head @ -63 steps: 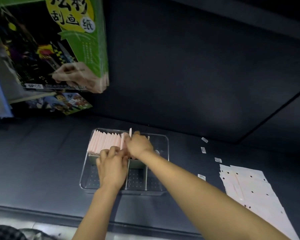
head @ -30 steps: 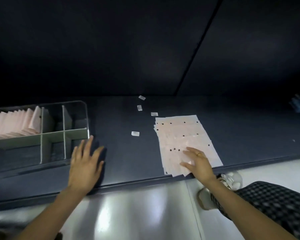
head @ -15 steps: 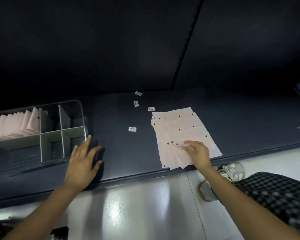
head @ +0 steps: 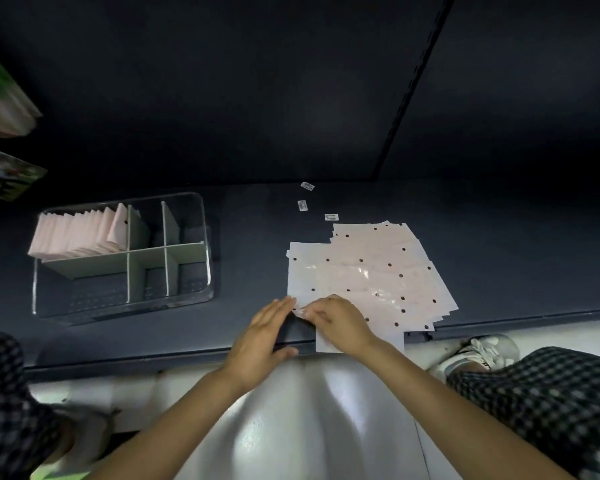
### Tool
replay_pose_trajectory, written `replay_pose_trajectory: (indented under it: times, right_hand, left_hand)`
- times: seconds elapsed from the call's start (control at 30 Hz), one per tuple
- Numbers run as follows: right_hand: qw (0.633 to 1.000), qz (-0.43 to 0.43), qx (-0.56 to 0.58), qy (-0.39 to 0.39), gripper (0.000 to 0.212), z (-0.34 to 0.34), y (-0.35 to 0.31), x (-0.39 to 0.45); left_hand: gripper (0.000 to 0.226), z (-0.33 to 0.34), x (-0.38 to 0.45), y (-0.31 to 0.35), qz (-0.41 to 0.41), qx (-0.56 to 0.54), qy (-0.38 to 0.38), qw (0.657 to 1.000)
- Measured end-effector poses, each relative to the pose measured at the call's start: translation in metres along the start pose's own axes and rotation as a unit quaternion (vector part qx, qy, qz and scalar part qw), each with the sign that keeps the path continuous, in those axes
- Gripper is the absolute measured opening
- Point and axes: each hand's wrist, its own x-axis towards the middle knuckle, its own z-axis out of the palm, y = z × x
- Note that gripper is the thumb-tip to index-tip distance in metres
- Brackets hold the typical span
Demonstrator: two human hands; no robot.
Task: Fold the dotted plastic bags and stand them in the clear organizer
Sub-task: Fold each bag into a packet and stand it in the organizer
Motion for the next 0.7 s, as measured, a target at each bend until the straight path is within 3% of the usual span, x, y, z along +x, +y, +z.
replay_pose_trajectory:
  times: [0.07, 0.2, 0.27, 0.37, 0.43, 0.5, 0.57, 0.63, 0.7]
  right_hand:
    - [0.997, -0.007, 0.047, -0.058, 0.020, -0.004, -0.019, 0.001]
    - [0.980, -0.015, 0.110, -0.164, 0.024, -0.014, -0.044, 0.008]
    - [0.971, 0.012, 0.125, -0.205, 0.014, -0.027, -0.041, 0.014]
    - [0.954, 0.068, 0.132, -0.260, 0.026, -0.049, -0.017, 0.018]
    - [0.949, 0.105, 0.190, -0.228, 0.019, -0.051, 0.001, 0.017]
    - [0.931, 0.166, 0.301, -0.126, 0.009, -0.037, 0.012, 0.019]
    - [0.923, 0.223, 0.314, -0.022, 0.021, -0.018, 0.020, 0.025]
    - [0.936, 0.248, 0.248, 0.034, 0.026, -0.005, 0.026, 0.030]
    - [0.939, 0.263, 0.213, 0.054, 0.029, -0.001, 0.026, 0.035]
  left_hand:
    - [0.070, -0.002, 0.000, -0.004, -0.032, -0.047, 0.026, 0.998]
    - [0.014, -0.007, -0.006, -0.017, -0.110, -0.059, 0.053, 0.991]
    - [0.010, -0.007, -0.008, -0.025, -0.147, -0.116, 0.070, 0.980]
    - [0.014, -0.009, -0.006, -0.033, -0.185, -0.189, 0.095, 0.960]
    - [0.013, -0.009, -0.002, -0.038, -0.202, -0.245, 0.118, 0.941]
    - [0.012, -0.010, 0.001, -0.039, -0.214, -0.297, 0.142, 0.920]
    - [0.016, -0.011, 0.004, -0.037, -0.216, -0.318, 0.170, 0.908]
    - [0.033, -0.010, 0.004, -0.035, -0.210, -0.254, 0.219, 0.918]
    - [0.050, -0.008, 0.000, -0.031, -0.172, -0.112, 0.276, 0.939]
